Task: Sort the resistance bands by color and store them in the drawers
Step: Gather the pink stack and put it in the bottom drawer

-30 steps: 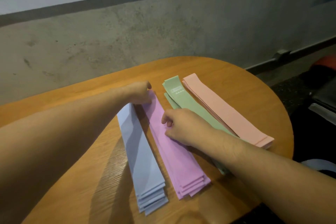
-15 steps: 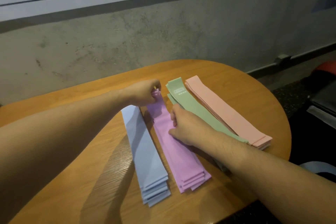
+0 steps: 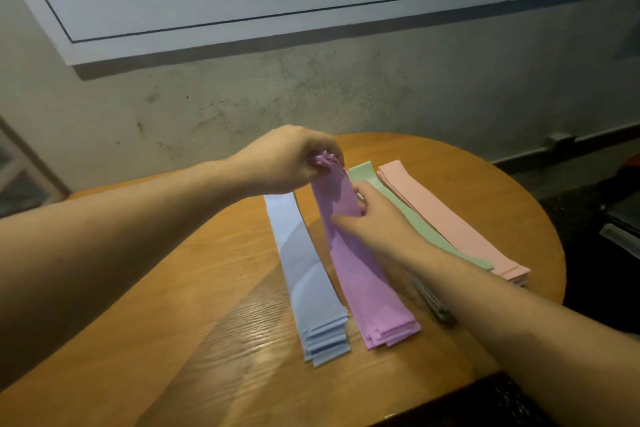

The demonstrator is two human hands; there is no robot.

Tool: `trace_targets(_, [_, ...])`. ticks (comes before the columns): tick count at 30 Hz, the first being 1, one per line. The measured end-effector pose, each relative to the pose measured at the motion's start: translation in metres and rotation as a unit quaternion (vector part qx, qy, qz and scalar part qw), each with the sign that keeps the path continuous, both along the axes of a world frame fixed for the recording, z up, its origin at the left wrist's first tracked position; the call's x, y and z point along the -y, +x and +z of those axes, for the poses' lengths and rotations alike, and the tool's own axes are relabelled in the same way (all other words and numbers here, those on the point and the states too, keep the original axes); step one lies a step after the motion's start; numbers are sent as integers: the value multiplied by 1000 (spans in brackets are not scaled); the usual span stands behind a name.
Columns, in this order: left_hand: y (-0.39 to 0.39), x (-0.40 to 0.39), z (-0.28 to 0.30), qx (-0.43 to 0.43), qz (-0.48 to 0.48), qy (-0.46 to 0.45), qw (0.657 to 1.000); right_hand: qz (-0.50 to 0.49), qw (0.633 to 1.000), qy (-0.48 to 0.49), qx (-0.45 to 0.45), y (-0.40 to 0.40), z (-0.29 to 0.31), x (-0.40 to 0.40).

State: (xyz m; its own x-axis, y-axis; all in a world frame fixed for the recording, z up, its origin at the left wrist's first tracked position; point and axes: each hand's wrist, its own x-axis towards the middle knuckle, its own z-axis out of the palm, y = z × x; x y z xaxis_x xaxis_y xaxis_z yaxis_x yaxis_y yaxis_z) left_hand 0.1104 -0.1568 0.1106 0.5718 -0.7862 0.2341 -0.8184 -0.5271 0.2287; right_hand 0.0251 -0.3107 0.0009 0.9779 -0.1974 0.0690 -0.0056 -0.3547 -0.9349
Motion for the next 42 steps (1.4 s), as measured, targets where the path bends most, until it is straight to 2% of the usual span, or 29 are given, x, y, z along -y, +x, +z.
trace_targets(4, [-11, -9, 20, -4, -16, -45, 999, 19, 999, -21, 25, -9, 6, 2])
trace_targets(7, [-13, -16, 27, -42, -13, -92, 995, 36, 999, -11, 9, -19, 13, 4])
trace_targets(12, [-7, -23, 43, -161, 51, -254, 952, 50, 996, -20, -76, -32, 17, 12])
trace_targets(17, [1, -58, 48, -195, 117, -296, 928, 78, 993, -45, -81, -36, 27, 23])
trace_targets(20, [0, -92, 44, -220, 173, -322, 905, 100, 988, -67, -94, -36, 32, 23])
trace_targets(23, [-4, -128, 33, -286, 213, -321, 877, 106, 986, -59, -116, -30, 39, 19])
trace_targets(31, [-26, -229, -36, -402, 330, -345, 781, 146, 976, -23, -162, 10, 43, -28])
trace_targets(33, [-40, -255, -56, -376, 349, -342, 787, 158, 976, -44, -147, 23, 38, -46])
trace_targets(37, [-65, -295, -87, -288, 392, -379, 787, 154, 978, -136, -48, 43, 25, -92])
trace_targets(40, [-80, -318, -106, -208, 417, -382, 798, 147, 978, -150, 0, 57, 10, -125])
trace_targets(42, [-90, -328, -118, -191, 427, -395, 791, 142, 977, -155, 24, 63, 0, -146])
